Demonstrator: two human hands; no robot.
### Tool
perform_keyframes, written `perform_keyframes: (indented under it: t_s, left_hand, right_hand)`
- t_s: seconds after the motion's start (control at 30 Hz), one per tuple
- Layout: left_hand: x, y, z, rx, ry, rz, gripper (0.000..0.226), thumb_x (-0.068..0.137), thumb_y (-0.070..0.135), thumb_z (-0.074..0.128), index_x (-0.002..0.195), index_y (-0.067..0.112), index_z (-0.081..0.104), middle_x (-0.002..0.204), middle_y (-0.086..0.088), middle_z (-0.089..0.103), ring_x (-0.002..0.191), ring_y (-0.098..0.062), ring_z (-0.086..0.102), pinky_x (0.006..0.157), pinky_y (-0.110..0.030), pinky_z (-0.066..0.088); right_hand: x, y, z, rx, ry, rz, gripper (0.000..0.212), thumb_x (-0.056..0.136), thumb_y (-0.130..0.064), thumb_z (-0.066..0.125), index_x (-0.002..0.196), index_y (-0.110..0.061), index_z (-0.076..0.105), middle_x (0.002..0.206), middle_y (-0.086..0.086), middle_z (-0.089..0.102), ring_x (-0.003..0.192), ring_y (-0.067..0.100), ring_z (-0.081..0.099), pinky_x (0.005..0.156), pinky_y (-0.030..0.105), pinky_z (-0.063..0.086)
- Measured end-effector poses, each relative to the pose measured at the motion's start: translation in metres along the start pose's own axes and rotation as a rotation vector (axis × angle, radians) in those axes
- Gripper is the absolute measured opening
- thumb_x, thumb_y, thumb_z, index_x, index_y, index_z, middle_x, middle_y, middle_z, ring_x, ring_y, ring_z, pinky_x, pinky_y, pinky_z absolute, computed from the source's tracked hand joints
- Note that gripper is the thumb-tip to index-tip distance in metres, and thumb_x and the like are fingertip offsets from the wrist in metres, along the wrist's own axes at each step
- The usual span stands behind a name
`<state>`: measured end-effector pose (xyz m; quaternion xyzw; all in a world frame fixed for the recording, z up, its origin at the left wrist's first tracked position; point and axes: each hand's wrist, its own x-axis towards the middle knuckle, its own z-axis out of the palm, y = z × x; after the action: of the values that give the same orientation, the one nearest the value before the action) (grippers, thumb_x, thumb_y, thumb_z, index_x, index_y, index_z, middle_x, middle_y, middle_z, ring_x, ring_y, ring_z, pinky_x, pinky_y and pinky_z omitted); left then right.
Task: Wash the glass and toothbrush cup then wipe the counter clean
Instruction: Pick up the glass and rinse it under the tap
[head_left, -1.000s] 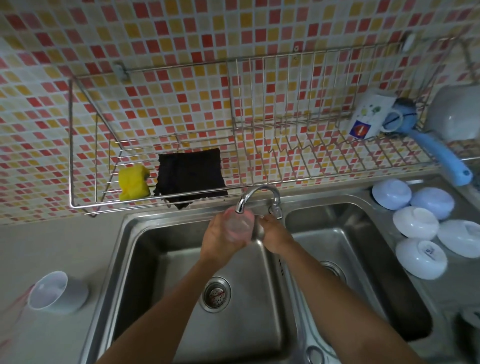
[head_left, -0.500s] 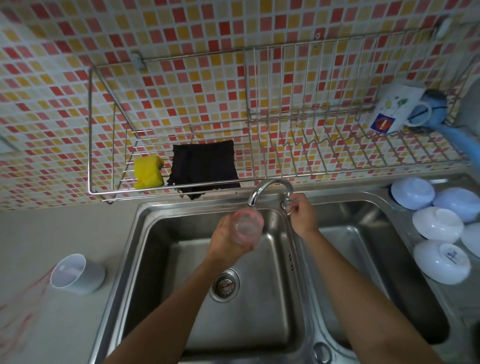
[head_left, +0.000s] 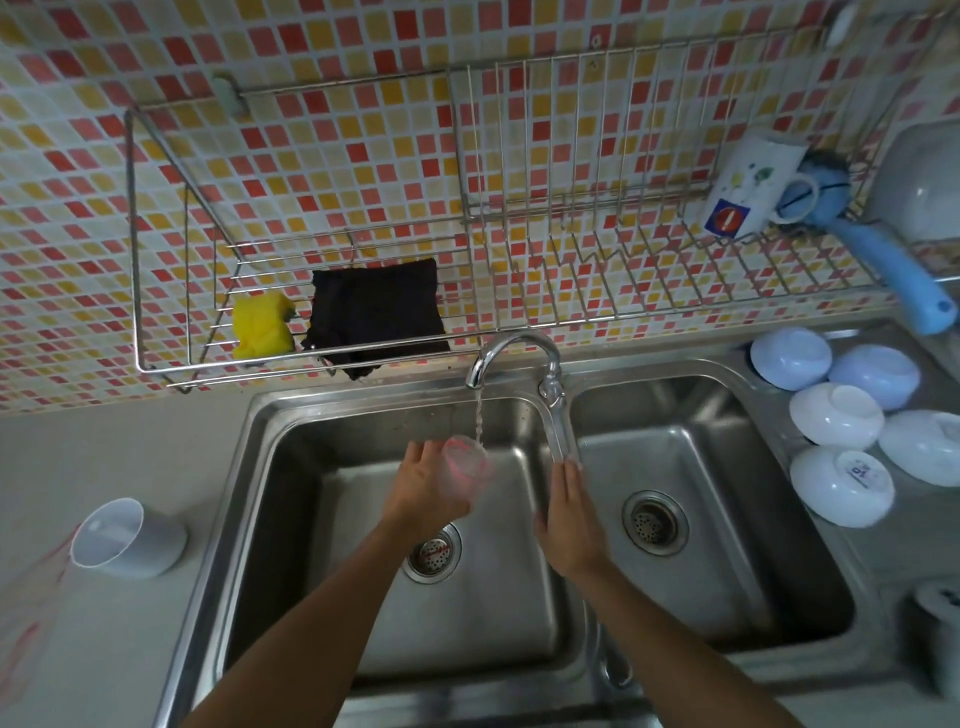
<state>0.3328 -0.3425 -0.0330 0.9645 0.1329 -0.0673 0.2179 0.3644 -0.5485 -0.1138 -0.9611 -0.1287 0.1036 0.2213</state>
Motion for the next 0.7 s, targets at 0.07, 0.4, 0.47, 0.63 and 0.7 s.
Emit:
perform_keyframes:
  t_s: [0.07,0.4,0.47,0.63,0.7]
  left_hand:
    - [-0.005,-0.007,0.004,0.01,-0.017,-0.011,0.083,0.053,0.041,0.083,0.128,0.027,0.049,0.119,0.008,0.042,0.11,-0.014,0.045,0.083,-0.018,0.038]
    - [-0.02,-0.013,-0.001,0.243,-0.127,-0.07,0.088,0.067,0.044,0.081,0.14,0.021,0.037,0.13,-0.007,0.037,0.12,-0.025,0.038,0.098,-0.036,0.045]
    - [-0.019,-0.014,-0.003,0.312,-0.131,-0.048,0.088,0.068,0.044,0.081,0.14,0.022,0.037,0.129,-0.007,0.038,0.119,-0.024,0.039,0.096,-0.034,0.045]
    - [-0.018,-0.015,-0.011,0.517,-0.117,0.037,0.081,0.07,0.043,0.079,0.137,0.022,0.038,0.127,-0.007,0.04,0.116,-0.023,0.042,0.096,-0.032,0.043]
    - [-0.019,-0.015,-0.015,0.64,-0.109,0.091,0.077,0.074,0.038,0.077,0.138,0.021,0.038,0.13,-0.007,0.04,0.116,-0.024,0.042,0.098,-0.032,0.041]
  right_hand:
    - [-0.009,0.003,0.005,-0.08,-0.043,-0.019,0.079,0.096,-0.029,0.048,0.151,0.001,0.0,0.16,0.018,-0.004,0.147,0.031,-0.006,0.118,0.037,0.0]
    - [-0.01,0.003,0.006,-0.189,-0.135,-0.019,0.084,0.093,-0.022,0.043,0.146,0.001,-0.018,0.156,0.02,-0.021,0.141,0.027,-0.025,0.116,0.038,-0.011]
    - [-0.011,0.001,0.006,-0.198,-0.139,-0.014,0.086,0.092,-0.023,0.044,0.146,0.002,-0.018,0.156,0.02,-0.022,0.143,0.03,-0.022,0.117,0.039,-0.01]
    - [-0.012,-0.002,0.004,-0.211,-0.154,-0.003,0.089,0.092,-0.026,0.046,0.146,0.003,-0.018,0.152,0.019,-0.027,0.144,0.032,-0.02,0.118,0.04,-0.009]
    - [-0.013,-0.002,0.004,-0.216,-0.148,-0.008,0.089,0.091,-0.025,0.047,0.146,0.002,-0.018,0.149,0.017,-0.03,0.145,0.032,-0.019,0.118,0.039,-0.009]
